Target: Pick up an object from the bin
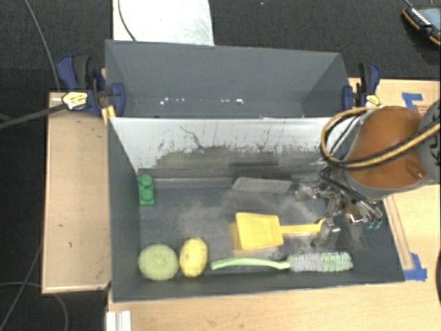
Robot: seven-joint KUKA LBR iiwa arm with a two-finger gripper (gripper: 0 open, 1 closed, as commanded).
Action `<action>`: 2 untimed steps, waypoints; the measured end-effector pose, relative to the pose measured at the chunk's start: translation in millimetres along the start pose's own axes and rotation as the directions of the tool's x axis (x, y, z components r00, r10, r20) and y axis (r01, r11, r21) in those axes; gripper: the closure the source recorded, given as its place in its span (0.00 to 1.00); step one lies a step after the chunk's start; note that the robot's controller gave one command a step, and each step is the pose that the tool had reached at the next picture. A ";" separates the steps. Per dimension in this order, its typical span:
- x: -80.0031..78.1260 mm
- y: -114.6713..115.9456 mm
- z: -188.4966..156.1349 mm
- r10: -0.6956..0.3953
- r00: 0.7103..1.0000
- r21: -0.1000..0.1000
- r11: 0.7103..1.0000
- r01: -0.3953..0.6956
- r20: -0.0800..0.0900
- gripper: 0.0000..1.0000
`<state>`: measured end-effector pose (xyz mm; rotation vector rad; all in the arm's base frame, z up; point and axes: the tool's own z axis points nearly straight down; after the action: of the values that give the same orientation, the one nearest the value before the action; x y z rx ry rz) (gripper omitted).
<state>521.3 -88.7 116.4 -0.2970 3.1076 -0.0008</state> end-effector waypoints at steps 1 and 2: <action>2.9 2.1 40.0 0.094 0.995 -0.002 0.996 -0.094 -0.014 0.00; -10.1 27.5 46.1 0.031 1.000 -0.002 1.000 -0.031 -0.004 0.00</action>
Offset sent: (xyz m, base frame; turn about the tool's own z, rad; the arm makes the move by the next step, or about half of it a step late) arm 0.0054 0.0286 -0.0464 0.0322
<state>527.0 -59.7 70.4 -0.2491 3.1164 0.0018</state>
